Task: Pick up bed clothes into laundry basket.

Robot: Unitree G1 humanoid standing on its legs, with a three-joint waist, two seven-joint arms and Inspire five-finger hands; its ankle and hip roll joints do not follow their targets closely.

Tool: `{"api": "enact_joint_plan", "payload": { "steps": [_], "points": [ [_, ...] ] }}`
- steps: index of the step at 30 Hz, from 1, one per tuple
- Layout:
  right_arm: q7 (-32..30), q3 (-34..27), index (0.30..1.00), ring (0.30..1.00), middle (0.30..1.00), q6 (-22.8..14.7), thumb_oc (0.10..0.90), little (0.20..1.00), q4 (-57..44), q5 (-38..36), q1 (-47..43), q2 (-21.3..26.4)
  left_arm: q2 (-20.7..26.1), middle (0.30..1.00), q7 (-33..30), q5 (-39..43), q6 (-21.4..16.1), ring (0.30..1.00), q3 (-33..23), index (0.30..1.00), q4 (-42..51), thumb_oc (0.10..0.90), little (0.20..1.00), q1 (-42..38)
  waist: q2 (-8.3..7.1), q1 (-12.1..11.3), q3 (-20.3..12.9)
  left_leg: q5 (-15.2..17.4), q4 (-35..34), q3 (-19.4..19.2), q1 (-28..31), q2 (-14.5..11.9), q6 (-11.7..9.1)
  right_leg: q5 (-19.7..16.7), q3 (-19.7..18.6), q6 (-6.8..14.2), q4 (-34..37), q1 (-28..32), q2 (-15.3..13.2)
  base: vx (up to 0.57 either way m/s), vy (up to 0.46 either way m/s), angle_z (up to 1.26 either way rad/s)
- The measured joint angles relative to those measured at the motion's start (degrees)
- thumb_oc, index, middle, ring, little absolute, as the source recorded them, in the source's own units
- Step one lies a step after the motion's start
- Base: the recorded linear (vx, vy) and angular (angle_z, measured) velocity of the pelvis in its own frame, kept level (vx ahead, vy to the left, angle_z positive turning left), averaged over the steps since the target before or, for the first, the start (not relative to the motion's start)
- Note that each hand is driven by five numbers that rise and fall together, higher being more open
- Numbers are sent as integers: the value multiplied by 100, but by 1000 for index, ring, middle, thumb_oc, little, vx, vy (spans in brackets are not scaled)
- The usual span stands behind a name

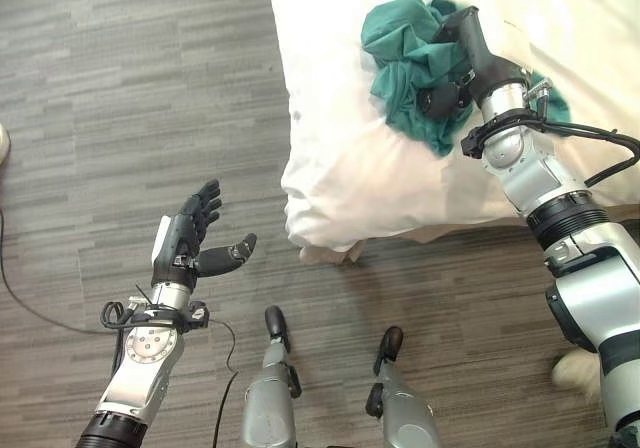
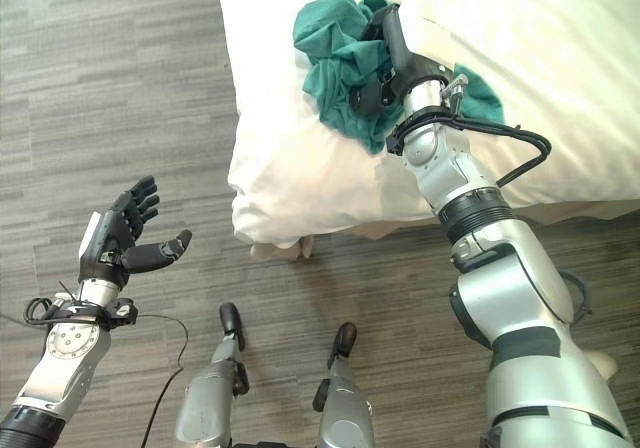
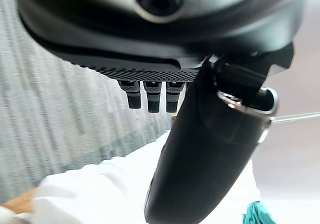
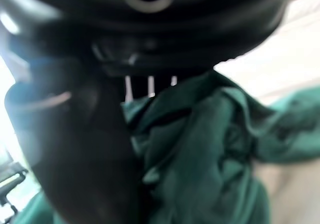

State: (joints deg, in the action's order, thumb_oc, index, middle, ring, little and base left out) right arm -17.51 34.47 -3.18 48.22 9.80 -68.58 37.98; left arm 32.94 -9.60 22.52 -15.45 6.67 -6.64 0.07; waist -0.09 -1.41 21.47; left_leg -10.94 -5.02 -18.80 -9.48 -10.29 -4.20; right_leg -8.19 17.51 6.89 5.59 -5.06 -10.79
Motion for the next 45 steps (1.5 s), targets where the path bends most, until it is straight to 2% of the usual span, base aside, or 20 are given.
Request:
{"api": "enact_joint_plan", "payload": {
  "steps": [2,3,6,7,11,12,16,23,27,30,34,37,40,43,45],
  "points": [
    [2,-20,300,300,300,72,400,300,-237,-16,-1,64,-61,900,-22,1,1,900,-30,900,0,800,900,9,-95,141,-28,131,1,-119,218,-43,-61,2,-77,3,0,129,36,99,55,-28],
    [-13,-63,300,300,300,88,400,300,-628,-62,6,167,-62,900,-16,3,4,900,-70,900,-20,800,900,68,-260,273,-46,132,0,-186,345,-28,-58,3,-159,4,0,206,21,41,27,-39],
    [-33,-132,300,300,300,60,400,300,-664,-134,-6,207,-79,900,0,3,9,900,-67,900,-75,800,900,99,-565,480,-228,147,-1,-305,520,-32,-73,4,-322,5,1,270,48,29,43,-30],
    [-37,-137,300,300,300,62,400,300,-663,-144,-6,250,-89,900,4,5,14,900,-66,900,-136,800,900,176,-737,593,-341,152,-1,-385,635,-62,-81,8,-385,10,3,328,70,-14,45,-23],
    [-22,-114,300,300,300,62,400,300,-713,-140,-39,547,-227,900,-1,214,52,900,-161,900,-216,800,900,458,-978,754,-555,197,-2,-561,884,-82,-139,3,-548,6,4,439,82,-20,47,-22],
    [-22,-114,300,300,300,62,400,300,-714,-138,-43,572,-240,900,1,214,56,900,-203,900,-222,800,900,554,-999,797,-619,213,-3,-581,903,-89,-152,1,-567,4,5,445,68,-22,45,-24],
    [-22,-102,300,300,300,60,400,300,-720,-125,-44,612,-247,900,-10,220,65,900,-293,900,-243,800,900,950,-990,930,-931,221,-5,-657,971,-87,-156,-17,-676,8,8,445,47,-27,48,-10],
    [-16,-104,300,300,300,57,400,300,-1000,-128,-35,668,-290,900,-13,223,84,900,-635,900,-242,800,900,1250,-995,1023,-1090,267,-5,-767,1257,-27,-161,-24,-763,19,5,649,39,-21,64,-8],
    [-30,-277,300,300,300,17,400,300,-1454,-140,119,894,-295,900,-12,222,92,900,-687,900,-242,800,900,1306,-998,1065,-1121,293,-6,-890,1342,-7,-159,-41,-861,40,4,651,16,-18,70,-12],
    [-173,-1145,300,300,300,-34,400,300,-1954,-184,1026,1030,-353,900,5,221,120,900,-688,900,-232,800,900,1372,-997,1082,-1244,339,-7,-911,1420,35,-137,-36,-886,51,4,717,-36,-17,59,-4],
    [-284,-1548,300,300,300,98,400,300,-1943,-327,1696,1050,-370,900,-5,220,155,900,-738,900,-231,800,900,1494,-986,1183,-1329,395,-30,-986,1521,78,-139,-31,-975,68,6,760,-82,-17,51,-10],
    [-294,-1988,300,300,300,180,400,300,-2039,-380,2552,1046,-466,900,-11,216,211,900,-729,900,-231,800,900,1540,-947,1315,-1363,435,-35,-1052,1566,138,-118,-53,-1025,104,4,758,-126,-23,74,-8],
    [-355,-2397,300,300,300,245,400,300,-2266,-390,3388,922,-518,900,-15,211,215,900,-729,900,-225,800,900,1548,-914,1355,-1381,460,-37,-1081,1581,148,-104,-70,-1071,133,4,747,-158,-24,64,-6],
    [-419,-2830,300,300,300,288,400,300,-2562,-386,4320,518,-578,900,-103,201,222,900,-727,900,-225,800,900,1537,-905,1413,-1388,507,-35,-1163,1634,164,-112,-81,-1155,148,1,743,-168,-35,61,-11],
    [-506,-3372,300,300,300,310,400,300,-3094,-369,5268,-94,-695,900,-162,187,234,900,-763,900,-193,800,900,1525,-910,1476,-1398,525,-40,-1169,1632,161,-120,-85,-1162,155,2,739,-167,-59,65,-5]
  ]
}}
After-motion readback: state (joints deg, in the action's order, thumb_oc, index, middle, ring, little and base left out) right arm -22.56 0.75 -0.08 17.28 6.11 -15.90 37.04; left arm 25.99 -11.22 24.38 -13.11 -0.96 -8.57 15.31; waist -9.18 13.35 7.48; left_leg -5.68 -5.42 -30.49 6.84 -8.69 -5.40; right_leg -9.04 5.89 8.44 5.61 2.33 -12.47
